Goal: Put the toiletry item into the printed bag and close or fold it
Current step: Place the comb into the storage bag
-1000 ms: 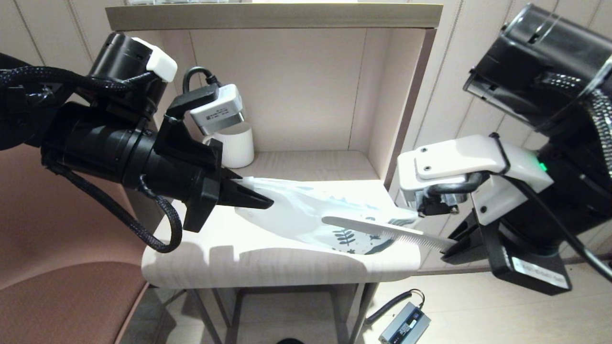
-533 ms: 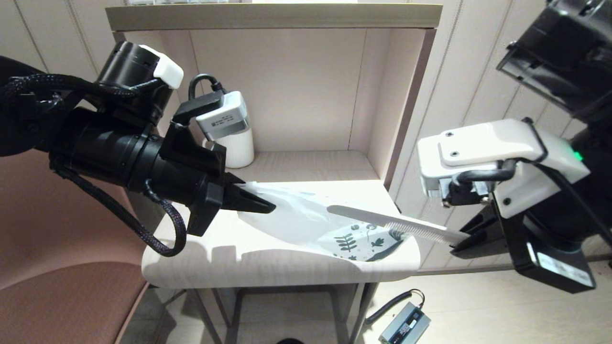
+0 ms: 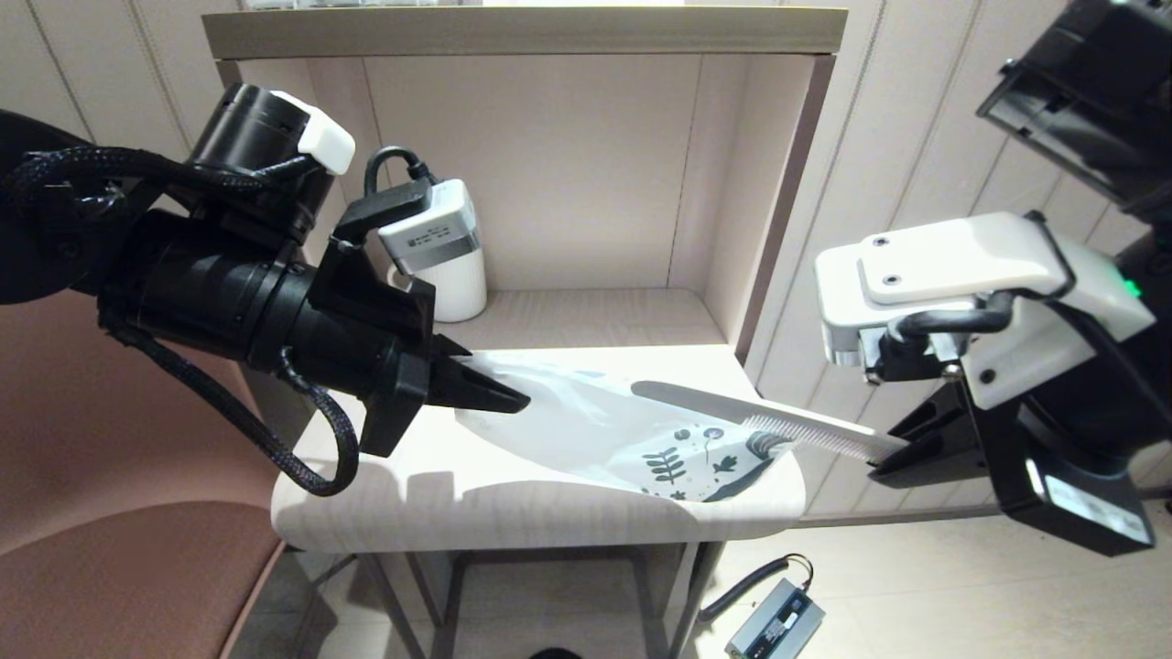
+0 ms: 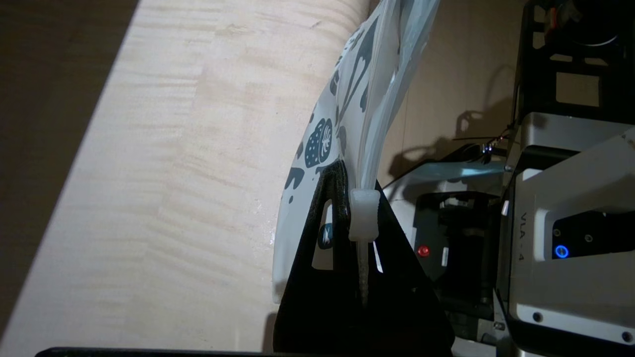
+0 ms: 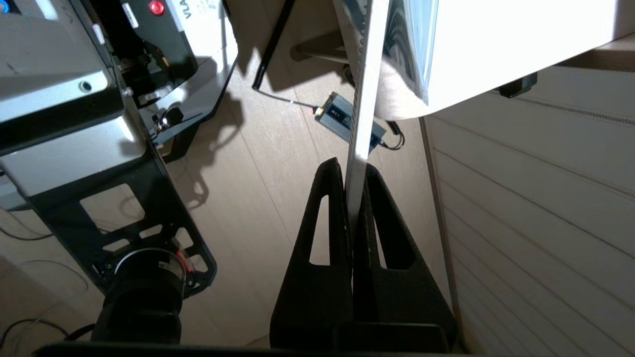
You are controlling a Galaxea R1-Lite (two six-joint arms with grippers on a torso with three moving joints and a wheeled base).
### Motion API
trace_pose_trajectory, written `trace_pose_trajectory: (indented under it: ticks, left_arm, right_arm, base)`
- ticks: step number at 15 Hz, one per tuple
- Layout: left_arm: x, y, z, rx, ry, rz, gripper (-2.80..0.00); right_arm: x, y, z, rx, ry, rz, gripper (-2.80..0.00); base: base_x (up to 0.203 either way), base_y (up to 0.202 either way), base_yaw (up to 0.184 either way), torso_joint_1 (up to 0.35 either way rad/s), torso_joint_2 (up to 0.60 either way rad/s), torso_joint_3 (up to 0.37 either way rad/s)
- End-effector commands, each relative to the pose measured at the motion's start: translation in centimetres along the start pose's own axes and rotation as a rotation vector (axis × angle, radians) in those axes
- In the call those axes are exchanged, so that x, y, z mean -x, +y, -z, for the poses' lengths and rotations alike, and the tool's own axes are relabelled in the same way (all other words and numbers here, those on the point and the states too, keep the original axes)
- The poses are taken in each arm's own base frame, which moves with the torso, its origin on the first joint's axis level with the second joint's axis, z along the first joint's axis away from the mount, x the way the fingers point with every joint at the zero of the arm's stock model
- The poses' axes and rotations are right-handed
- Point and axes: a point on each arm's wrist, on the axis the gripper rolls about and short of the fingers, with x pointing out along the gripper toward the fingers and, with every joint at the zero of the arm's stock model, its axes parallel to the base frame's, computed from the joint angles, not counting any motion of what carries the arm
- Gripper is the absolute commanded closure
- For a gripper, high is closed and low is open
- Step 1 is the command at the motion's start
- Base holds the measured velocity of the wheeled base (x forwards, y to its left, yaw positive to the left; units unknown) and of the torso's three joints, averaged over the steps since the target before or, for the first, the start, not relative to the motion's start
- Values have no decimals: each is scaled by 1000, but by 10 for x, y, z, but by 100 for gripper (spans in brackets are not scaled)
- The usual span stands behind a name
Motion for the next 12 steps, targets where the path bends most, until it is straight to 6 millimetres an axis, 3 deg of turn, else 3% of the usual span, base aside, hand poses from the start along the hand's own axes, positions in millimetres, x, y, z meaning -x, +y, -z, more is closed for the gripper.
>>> trace_pose_trajectory:
  ticks: [1, 7, 12]
  left_arm:
    - [0, -1, 0, -4, -2, 5, 0]
    - [-9, -18, -13, -56, -8, 46, 0]
    - [-16, -19, -12, -59, 3, 58, 0]
  right_arm:
    - [-3, 0, 1, 4, 28, -14, 0]
    - [-11, -2, -3, 5, 43, -23, 0]
    - [10, 3, 7, 0, -4, 5, 0]
  base:
    - [0, 0, 0, 0, 0, 0]
    - [0, 0, 0, 0, 0, 0]
    - [0, 0, 0, 0, 0, 0]
